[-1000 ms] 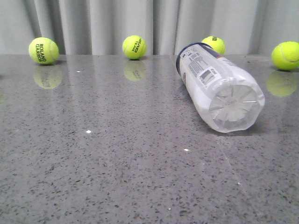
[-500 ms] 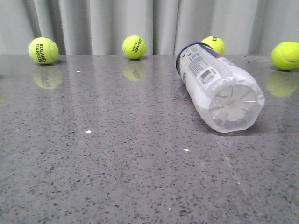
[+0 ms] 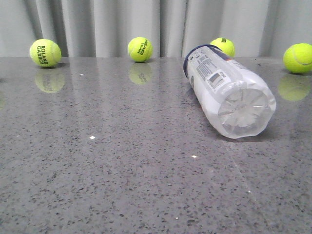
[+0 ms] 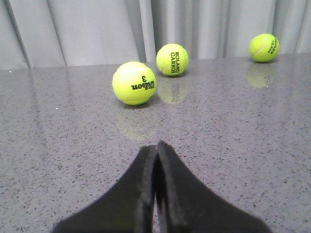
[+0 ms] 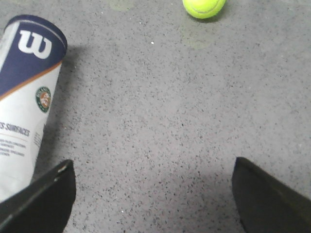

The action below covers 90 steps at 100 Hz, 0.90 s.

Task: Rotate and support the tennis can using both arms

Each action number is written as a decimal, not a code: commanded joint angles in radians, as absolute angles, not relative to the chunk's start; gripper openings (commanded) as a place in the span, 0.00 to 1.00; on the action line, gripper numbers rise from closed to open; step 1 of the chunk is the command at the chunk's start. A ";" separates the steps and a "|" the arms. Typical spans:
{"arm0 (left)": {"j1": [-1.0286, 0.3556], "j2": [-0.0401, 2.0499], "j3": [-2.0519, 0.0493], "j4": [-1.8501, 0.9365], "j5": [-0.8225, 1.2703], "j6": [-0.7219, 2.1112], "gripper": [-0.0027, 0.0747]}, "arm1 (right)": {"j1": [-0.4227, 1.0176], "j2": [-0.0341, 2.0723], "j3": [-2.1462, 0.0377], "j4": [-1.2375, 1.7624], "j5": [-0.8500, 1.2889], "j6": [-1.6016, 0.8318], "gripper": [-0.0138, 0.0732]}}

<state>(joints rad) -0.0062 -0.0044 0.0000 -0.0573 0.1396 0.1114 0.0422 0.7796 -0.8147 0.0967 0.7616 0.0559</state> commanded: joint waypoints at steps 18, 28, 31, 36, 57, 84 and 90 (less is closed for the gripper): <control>-0.003 -0.038 0.045 -0.067 0.060 0.100 0.01 | 0.039 0.946 -1.060 0.179 0.858 0.048 0.90; -0.003 -0.038 0.045 -0.067 0.060 0.100 0.01 | 0.039 0.984 -1.108 0.294 0.875 0.048 0.90; -0.003 -0.038 0.045 -0.067 0.060 0.100 0.01 | 0.042 0.991 -1.118 0.316 0.874 0.042 0.90; -0.003 -0.038 0.045 -0.067 0.060 0.100 0.01 | 0.055 1.008 -1.137 0.343 0.872 0.015 0.90; -0.003 -0.038 0.045 -0.067 0.060 0.100 0.01 | 0.178 1.089 -1.212 0.378 0.864 0.000 0.90; -0.003 -0.038 0.045 -0.067 0.060 0.100 0.01 | 0.315 1.217 -1.272 0.397 0.812 0.007 0.90; -0.003 -0.038 0.045 -0.067 0.060 0.100 0.01 | 0.325 1.258 -1.301 0.398 0.829 0.027 0.90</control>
<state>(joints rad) -0.0062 -0.0044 0.0000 -0.0573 0.1396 0.1114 0.3092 1.2284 -1.2368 0.3733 0.8723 0.0142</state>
